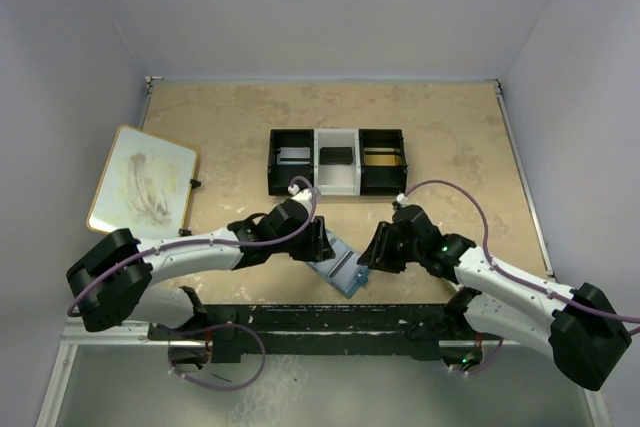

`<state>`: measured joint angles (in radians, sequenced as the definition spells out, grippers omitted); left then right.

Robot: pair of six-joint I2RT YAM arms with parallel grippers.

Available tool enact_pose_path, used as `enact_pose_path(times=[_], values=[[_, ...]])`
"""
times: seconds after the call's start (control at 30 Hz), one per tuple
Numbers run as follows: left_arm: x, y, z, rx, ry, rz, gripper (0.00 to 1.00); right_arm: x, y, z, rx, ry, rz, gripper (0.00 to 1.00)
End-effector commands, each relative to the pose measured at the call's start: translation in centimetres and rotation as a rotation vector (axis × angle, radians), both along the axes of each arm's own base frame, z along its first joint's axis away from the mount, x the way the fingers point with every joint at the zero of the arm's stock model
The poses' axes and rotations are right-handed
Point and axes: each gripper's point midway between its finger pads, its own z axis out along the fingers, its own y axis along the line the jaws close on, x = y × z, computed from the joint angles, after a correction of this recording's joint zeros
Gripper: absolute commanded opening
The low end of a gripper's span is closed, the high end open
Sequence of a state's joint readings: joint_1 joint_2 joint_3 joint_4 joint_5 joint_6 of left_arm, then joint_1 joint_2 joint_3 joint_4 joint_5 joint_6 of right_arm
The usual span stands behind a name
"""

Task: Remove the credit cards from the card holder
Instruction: Adjust the card holder at the center of the board.

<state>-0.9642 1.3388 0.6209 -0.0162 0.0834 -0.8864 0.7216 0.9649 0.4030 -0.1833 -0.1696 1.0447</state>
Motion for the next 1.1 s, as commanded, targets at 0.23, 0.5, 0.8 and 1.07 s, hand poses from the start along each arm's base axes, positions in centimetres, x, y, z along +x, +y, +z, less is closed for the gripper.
enact_pose_path(times=[0.23, 0.5, 0.8, 1.07], values=[[-0.3, -1.3, 1.2, -0.032, -0.028, -0.038, 0.39, 1.6, 1.0, 2.4, 0.018, -0.076, 0.020, 0.38], [-0.4, -2.7, 1.5, -0.080, -0.023, -0.047, 0.39, 1.0, 2.1, 1.4, 0.043, -0.099, 0.147, 0.54], [-0.6, -3.4, -0.6, -0.009, -0.014, -0.054, 0.37, 0.0, 2.2, 0.6, 0.061, -0.068, 0.176, 0.55], [-0.2, -2.4, -2.3, 0.067, -0.017, -0.017, 0.35, -0.9, 2.2, 0.2, 0.089, -0.032, 0.182, 0.56]])
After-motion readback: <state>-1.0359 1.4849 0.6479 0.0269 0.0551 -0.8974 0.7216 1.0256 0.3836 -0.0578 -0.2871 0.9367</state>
